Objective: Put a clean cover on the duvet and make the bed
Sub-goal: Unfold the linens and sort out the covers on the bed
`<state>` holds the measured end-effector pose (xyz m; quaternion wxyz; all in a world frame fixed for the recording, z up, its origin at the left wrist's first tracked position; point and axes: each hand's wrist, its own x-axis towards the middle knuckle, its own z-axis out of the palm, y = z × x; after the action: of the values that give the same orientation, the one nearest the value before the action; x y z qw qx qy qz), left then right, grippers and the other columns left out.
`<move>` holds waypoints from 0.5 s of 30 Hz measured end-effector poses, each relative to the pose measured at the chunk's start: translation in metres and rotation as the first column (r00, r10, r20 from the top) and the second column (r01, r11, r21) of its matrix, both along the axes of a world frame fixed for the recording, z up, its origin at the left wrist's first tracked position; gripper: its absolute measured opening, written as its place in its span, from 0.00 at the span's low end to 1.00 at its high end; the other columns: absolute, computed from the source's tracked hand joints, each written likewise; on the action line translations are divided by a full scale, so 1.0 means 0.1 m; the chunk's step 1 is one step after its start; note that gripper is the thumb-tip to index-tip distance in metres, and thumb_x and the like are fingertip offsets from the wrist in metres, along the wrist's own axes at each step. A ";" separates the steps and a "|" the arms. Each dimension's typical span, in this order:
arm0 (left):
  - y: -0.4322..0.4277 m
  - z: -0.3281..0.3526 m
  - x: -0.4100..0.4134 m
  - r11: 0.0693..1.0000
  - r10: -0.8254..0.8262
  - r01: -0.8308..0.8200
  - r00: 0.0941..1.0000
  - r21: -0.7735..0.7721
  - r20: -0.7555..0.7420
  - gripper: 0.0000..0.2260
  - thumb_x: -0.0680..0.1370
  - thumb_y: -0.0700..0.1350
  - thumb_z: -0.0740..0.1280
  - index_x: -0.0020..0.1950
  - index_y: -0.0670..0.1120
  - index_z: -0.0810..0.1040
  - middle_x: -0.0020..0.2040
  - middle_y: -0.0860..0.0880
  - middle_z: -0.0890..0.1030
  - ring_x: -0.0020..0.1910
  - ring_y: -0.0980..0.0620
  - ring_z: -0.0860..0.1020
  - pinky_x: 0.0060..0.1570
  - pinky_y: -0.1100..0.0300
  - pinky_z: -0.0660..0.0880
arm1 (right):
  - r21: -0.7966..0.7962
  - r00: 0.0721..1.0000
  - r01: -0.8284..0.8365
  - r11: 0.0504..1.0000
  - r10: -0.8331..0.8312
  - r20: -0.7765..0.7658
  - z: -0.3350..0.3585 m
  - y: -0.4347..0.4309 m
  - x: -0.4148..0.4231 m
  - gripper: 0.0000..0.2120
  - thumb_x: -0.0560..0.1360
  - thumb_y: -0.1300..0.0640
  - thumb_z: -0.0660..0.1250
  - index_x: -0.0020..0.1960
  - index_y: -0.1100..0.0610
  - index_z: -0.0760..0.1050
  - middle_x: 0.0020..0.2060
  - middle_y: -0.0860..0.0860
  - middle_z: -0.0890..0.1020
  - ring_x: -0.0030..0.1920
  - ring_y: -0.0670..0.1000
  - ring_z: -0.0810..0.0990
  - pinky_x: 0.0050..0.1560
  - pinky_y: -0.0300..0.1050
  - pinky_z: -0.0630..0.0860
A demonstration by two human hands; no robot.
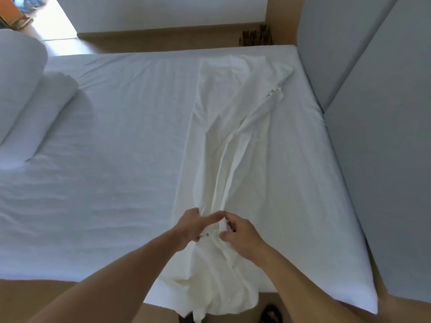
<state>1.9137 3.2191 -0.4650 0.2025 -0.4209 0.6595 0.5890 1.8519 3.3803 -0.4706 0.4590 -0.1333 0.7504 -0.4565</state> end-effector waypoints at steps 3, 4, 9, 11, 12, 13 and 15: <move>-0.03 -0.07 0.04 1.000 0.010 -0.010 1.000 -0.018 -0.009 0.17 0.71 0.52 0.77 0.52 0.43 0.82 0.44 0.45 0.84 0.39 0.49 0.80 0.38 0.56 0.73 | -0.011 0.998 0.051 0.999 -0.051 0.043 -0.03 0.05 -0.02 0.20 0.74 0.63 0.69 0.59 0.41 0.77 0.49 0.45 0.85 0.51 0.48 0.84 0.57 0.50 0.81; -0.06 -0.09 0.05 0.999 0.015 -0.015 1.000 -0.040 -0.009 0.13 0.73 0.48 0.76 0.52 0.42 0.82 0.46 0.44 0.85 0.39 0.48 0.80 0.38 0.57 0.74 | -0.018 0.993 0.094 0.995 -0.093 0.079 -0.03 0.06 -0.03 0.19 0.74 0.63 0.70 0.60 0.44 0.78 0.49 0.46 0.86 0.50 0.48 0.85 0.57 0.51 0.81; -0.15 -0.08 0.03 0.986 0.045 -0.043 0.999 -0.160 0.007 0.09 0.75 0.40 0.69 0.54 0.39 0.79 0.50 0.41 0.82 0.43 0.45 0.81 0.41 0.53 0.81 | 0.114 0.956 0.284 0.952 -0.290 0.045 -0.06 0.09 -0.09 0.05 0.77 0.59 0.65 0.51 0.57 0.77 0.46 0.54 0.82 0.41 0.53 0.80 0.39 0.45 0.76; -0.20 -0.02 0.01 0.978 0.064 -0.066 0.998 -0.196 -0.015 0.08 0.76 0.39 0.67 0.54 0.40 0.78 0.51 0.40 0.81 0.46 0.42 0.81 0.44 0.49 0.82 | 0.104 0.865 0.491 0.865 -0.498 0.062 -0.05 0.23 -0.20 0.04 0.77 0.60 0.64 0.48 0.61 0.76 0.46 0.60 0.81 0.40 0.56 0.78 0.40 0.46 0.74; -0.24 0.02 0.01 0.972 0.071 -0.075 0.997 -0.221 -0.028 0.08 0.76 0.39 0.67 0.54 0.40 0.77 0.51 0.40 0.80 0.47 0.41 0.81 0.45 0.47 0.82 | 0.077 0.788 0.603 0.794 -0.608 0.095 0.00 0.34 -0.30 0.04 0.77 0.62 0.64 0.47 0.62 0.77 0.47 0.63 0.81 0.41 0.57 0.79 0.41 0.48 0.74; -0.28 0.06 0.01 0.965 0.072 -0.079 0.997 -0.249 -0.038 0.08 0.76 0.39 0.66 0.55 0.40 0.77 0.52 0.39 0.80 0.48 0.40 0.81 0.44 0.47 0.82 | 0.045 0.705 0.698 0.714 -0.697 0.130 0.09 0.45 -0.42 0.03 0.77 0.63 0.64 0.46 0.62 0.77 0.47 0.63 0.81 0.42 0.57 0.79 0.42 0.49 0.74; -0.33 0.14 0.00 0.959 0.070 -0.082 0.996 -0.273 -0.050 0.09 0.76 0.38 0.66 0.56 0.40 0.76 0.52 0.39 0.79 0.48 0.38 0.81 0.42 0.47 0.83 | -0.016 0.590 0.803 0.596 -0.790 0.169 0.37 0.65 -0.69 0.04 0.77 0.65 0.64 0.45 0.62 0.76 0.48 0.62 0.80 0.43 0.57 0.79 0.44 0.49 0.75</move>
<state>1.9137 3.1863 -0.4506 0.1062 -0.4580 0.7221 0.5075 1.7829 3.4449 -0.4332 0.2526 0.2289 0.6741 -0.6552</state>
